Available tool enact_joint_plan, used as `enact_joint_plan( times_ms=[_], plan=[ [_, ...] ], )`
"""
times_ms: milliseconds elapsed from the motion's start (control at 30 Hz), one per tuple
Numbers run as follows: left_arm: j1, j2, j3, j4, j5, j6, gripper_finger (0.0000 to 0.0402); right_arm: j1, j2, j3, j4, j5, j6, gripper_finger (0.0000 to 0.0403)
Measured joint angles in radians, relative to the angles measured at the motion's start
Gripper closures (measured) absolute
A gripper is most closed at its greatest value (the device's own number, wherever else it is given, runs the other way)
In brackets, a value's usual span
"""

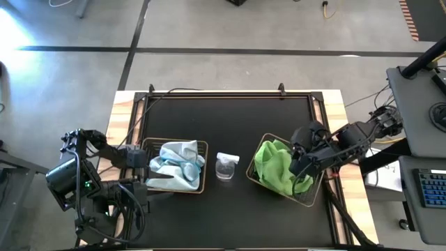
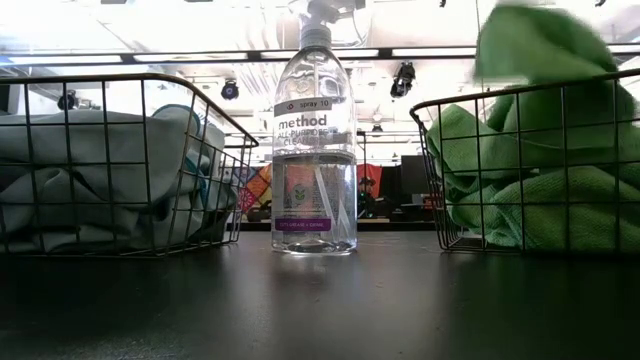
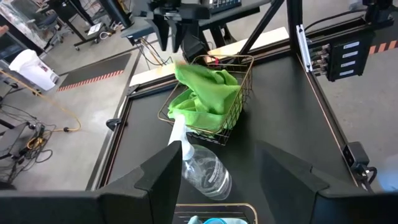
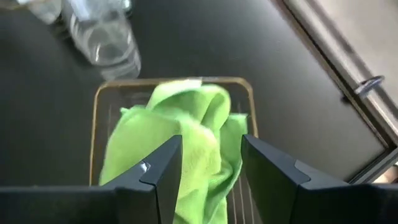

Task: Sort microfiber towel by color & place in baskets
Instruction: Put the green microfiber towel into the right wire basket, then return to Home Position

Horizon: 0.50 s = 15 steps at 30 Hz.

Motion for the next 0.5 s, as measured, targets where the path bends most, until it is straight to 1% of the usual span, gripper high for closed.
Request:
enact_joint_plan(
  times_ms=[100,233,367,500],
  plan=[
    [0.0,0.0,0.0,0.0,0.0,-0.015,0.0216,0.0,0.002,0.0,0.0,-0.073,-0.071,0.0243],
    [0.0,0.0,0.0,0.0,0.0,-0.019,0.0216,0.0,0.002,0.0,0.0,-0.084,-0.067,0.0243],
    [0.0,0.0,0.0,0.0,0.0,-0.019,0.0216,0.0,0.002,0.0,0.012,0.007,-0.033,0.0243],
    [0.0,0.0,0.0,0.0,-0.006,-0.019,0.0216,0.0,0.005,0.0,0.089,0.174,0.007,0.0243]
  ],
)
